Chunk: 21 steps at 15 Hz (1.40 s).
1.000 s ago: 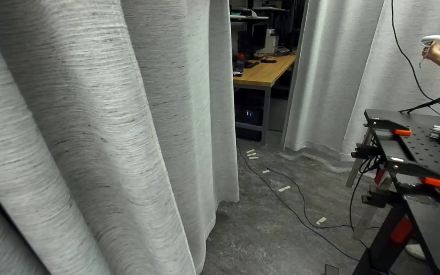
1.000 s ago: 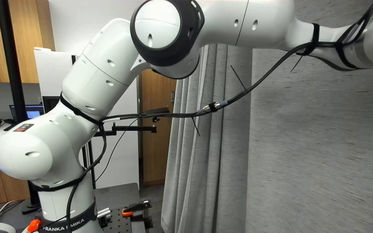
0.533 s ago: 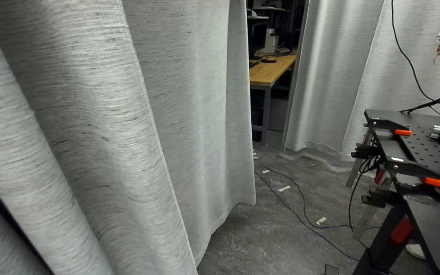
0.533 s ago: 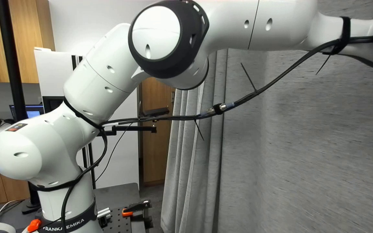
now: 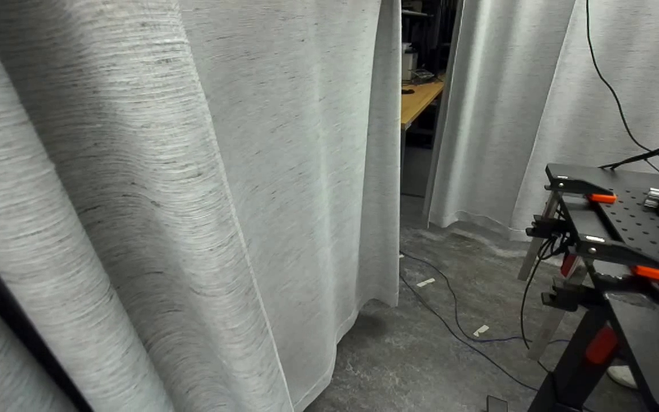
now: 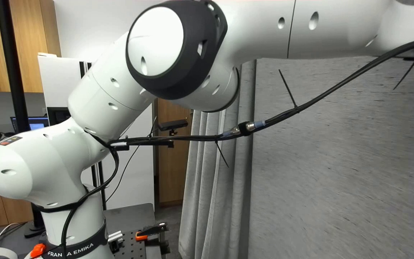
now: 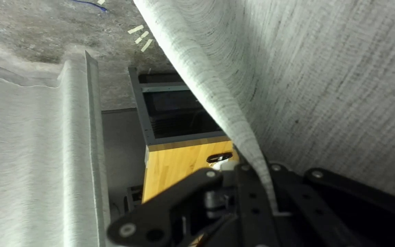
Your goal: Close the curtain
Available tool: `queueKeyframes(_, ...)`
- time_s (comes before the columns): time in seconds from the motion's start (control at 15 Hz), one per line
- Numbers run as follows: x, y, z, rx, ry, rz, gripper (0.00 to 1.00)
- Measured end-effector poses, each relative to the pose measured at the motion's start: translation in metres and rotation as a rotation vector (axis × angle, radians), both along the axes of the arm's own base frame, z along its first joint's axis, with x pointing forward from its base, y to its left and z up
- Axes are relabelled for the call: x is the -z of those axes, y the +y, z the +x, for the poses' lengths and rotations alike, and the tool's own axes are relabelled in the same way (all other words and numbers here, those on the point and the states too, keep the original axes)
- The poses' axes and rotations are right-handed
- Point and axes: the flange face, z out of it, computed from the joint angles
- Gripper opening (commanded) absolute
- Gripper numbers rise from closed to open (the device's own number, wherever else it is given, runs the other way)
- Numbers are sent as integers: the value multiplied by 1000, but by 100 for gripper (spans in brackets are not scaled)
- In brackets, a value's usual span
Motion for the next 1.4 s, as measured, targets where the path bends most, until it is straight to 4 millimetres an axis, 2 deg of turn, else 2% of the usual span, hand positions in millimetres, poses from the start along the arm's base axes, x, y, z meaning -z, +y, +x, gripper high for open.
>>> queueKeyframes(0.2, -3, -30, -24, 70, 1, -3, 0)
queueKeyframes(0.4, -6, -50, -42, 114, 1, -4, 0)
queueKeyframes(0.53, -6, -54, -44, 121, -2, -7, 0)
queueKeyframes(0.8, -5, -49, -36, 133, -9, -9, 0)
queueKeyframes(0.93, -7, -56, -45, 169, -10, -7, 0)
queueKeyframes(1.07, -13, -70, -63, 216, -16, -4, 0)
queueKeyframes(1.4, -20, -120, -127, 362, -16, -20, 0)
